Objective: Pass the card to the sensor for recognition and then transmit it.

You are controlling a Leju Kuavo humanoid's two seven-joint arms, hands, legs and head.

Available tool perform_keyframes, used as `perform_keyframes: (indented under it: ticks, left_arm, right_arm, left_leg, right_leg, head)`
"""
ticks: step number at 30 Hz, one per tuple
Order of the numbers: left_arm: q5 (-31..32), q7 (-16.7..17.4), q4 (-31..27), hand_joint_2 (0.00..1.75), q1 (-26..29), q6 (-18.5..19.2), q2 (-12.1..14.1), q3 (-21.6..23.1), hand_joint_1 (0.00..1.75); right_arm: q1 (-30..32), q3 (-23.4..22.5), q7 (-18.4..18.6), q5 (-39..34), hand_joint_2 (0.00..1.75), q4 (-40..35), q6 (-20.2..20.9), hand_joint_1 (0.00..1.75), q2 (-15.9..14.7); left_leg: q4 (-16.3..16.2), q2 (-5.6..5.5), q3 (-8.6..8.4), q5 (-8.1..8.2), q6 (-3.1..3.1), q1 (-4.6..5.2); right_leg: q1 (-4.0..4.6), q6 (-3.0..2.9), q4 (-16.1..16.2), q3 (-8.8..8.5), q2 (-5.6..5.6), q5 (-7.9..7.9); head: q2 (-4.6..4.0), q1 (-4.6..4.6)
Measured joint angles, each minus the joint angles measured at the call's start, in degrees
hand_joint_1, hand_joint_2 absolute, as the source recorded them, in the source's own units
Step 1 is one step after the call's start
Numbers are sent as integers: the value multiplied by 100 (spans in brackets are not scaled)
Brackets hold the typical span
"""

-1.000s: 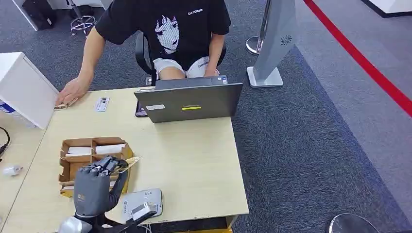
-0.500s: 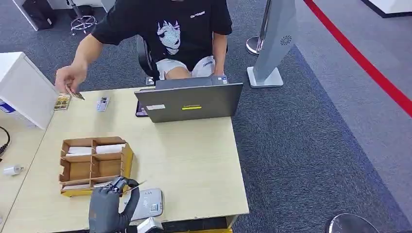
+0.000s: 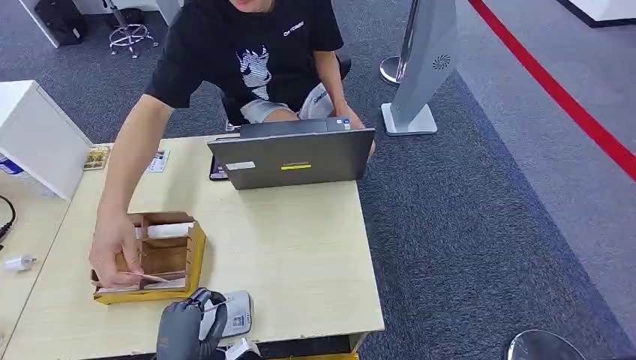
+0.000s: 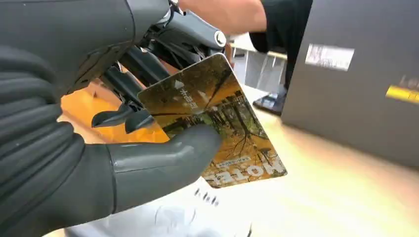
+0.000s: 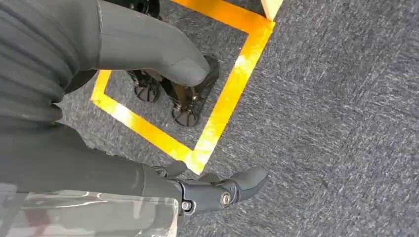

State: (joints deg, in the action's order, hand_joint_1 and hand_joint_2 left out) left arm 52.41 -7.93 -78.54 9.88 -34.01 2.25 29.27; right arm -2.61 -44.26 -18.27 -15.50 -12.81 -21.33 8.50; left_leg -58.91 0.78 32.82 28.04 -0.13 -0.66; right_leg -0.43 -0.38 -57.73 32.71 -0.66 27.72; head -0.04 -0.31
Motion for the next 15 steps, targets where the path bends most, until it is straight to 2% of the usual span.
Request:
perform_keyframes:
  ticks: [6,15]
  left_arm:
    - [15,-17,364,175,-34,-2,-74,0,175]
    - [151,83,451,175,-69,39,-92,0,175]
  right_arm:
    - [-1,0,28,66,175,0,37,0,0]
    - [-2,-2,61,125,175,0,77,0,0]
  left_leg:
    - [0,0,-1,0,0,0]
    - [0,0,-3,0,0,0]
  right_leg:
    - [0,0,0,0,1,0]
    - [0,0,0,-4,-1,0]
  head:
    - [0,-2]
    - [0,-2]
